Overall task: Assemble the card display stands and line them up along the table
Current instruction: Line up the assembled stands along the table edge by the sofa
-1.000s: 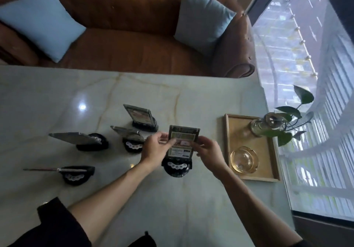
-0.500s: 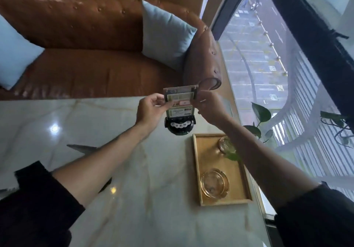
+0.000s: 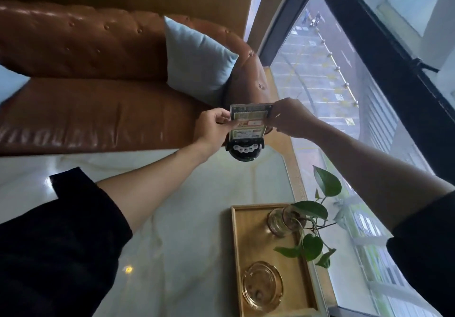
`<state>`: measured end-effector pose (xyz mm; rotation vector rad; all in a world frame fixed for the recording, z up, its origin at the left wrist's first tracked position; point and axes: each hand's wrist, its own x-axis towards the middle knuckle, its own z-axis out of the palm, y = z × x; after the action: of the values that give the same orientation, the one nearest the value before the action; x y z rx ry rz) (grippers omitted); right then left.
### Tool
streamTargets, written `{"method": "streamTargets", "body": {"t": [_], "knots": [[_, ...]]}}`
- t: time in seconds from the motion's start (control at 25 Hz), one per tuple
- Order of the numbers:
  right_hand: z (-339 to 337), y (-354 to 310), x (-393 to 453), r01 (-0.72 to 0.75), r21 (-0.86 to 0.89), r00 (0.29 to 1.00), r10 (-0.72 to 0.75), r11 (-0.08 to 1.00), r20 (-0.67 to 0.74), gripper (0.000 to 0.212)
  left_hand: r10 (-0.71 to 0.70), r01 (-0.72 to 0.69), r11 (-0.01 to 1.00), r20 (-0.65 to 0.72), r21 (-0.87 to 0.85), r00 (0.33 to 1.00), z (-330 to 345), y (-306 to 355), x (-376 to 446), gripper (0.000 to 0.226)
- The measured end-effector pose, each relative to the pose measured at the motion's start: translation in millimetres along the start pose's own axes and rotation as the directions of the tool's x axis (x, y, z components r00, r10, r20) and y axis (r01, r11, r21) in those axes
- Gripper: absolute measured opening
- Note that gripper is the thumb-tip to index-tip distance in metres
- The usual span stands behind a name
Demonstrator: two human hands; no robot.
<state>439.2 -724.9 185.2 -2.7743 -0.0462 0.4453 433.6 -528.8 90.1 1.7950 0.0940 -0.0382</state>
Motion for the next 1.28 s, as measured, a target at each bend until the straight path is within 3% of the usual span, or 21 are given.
{"method": "streamTargets", "body": {"t": [0.16,0.36,0.72,1.0,1.08,1.2,1.28], "knots": [[20,41,16,-0.079,0.112,0.995,0.085,0.991,-0.055,0.024,-0.007,0.007,1.0,0.021,0.022,1.0,32,-19,15,0.011],[46,79,32,-0.056,0.116,0.991,0.069,0.992,-0.115,0.02,-0.052,0.05,0.997,0.019,0.064,0.998,64,-43,25,0.015],[79,109,54,-0.111,0.12,0.987,0.124,0.987,-0.1,0.025,-0.054,0.053,0.995,0.002,0.088,0.999,87,-63,29,0.014],[93,114,59,-0.105,0.017,0.993,0.106,0.994,-0.048,0.025,-0.122,0.115,0.986,0.052,0.123,0.991,89,-72,28,0.018],[91,112,56,-0.11,0.07,0.994,0.111,0.991,-0.014,0.027,-0.123,0.101,0.978,0.112,0.181,0.986,85,-64,26,0.025],[87,108,49,-0.135,0.166,0.99,0.126,0.977,0.061,0.052,-0.172,0.105,0.957,0.235,0.271,0.957,71,-54,24,0.055],[82,107,44,-0.193,0.174,0.981,0.184,0.966,0.066,0.06,-0.186,0.107,0.948,0.247,0.299,0.951,54,-46,21,0.065]]}}
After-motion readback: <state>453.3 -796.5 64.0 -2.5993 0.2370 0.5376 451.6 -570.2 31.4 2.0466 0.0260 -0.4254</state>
